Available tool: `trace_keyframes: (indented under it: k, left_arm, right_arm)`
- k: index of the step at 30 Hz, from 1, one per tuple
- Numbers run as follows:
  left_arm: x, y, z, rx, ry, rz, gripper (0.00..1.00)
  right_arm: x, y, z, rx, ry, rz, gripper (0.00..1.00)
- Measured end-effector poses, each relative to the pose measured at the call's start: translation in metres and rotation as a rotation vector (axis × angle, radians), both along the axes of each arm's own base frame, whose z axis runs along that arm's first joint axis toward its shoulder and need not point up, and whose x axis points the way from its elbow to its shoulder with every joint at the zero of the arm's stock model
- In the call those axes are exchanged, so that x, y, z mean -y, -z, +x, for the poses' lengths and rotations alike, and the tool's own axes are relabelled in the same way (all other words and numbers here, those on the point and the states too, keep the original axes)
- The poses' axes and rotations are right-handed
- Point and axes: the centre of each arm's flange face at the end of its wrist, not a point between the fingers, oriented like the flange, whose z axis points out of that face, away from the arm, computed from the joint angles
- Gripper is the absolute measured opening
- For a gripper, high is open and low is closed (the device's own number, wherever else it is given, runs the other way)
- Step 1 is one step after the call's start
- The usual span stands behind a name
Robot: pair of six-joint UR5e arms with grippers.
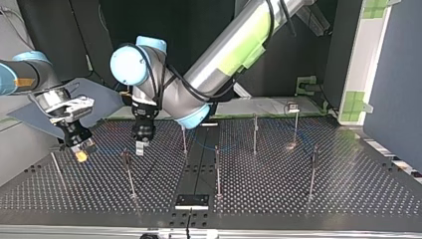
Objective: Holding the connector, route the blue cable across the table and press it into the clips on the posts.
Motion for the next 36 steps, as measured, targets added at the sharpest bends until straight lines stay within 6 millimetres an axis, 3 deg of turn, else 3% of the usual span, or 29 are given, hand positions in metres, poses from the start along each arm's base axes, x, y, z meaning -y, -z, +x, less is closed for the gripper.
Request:
trace_keyframes:
  k: [6,19,36]
  left_arm:
    - [0.001,-0.01,-0.029,-0.006,0.074,-0.005,1.0]
    - [0.007,0.022,-0.074,-0.084,0.139,-0.011,1.0]
    - [-0.027,-0.013,-0.11,-0.022,0.128,-0.111,1.0]
  right_arm:
    - [-0.001,0.0,0.002,-0.001,-0.004,0.002,0.0]
    - [-0.002,0.001,0.004,-0.002,-0.007,0.005,0.0]
    - [-0.001,0.001,0.002,-0.002,-0.003,0.005,0.0]
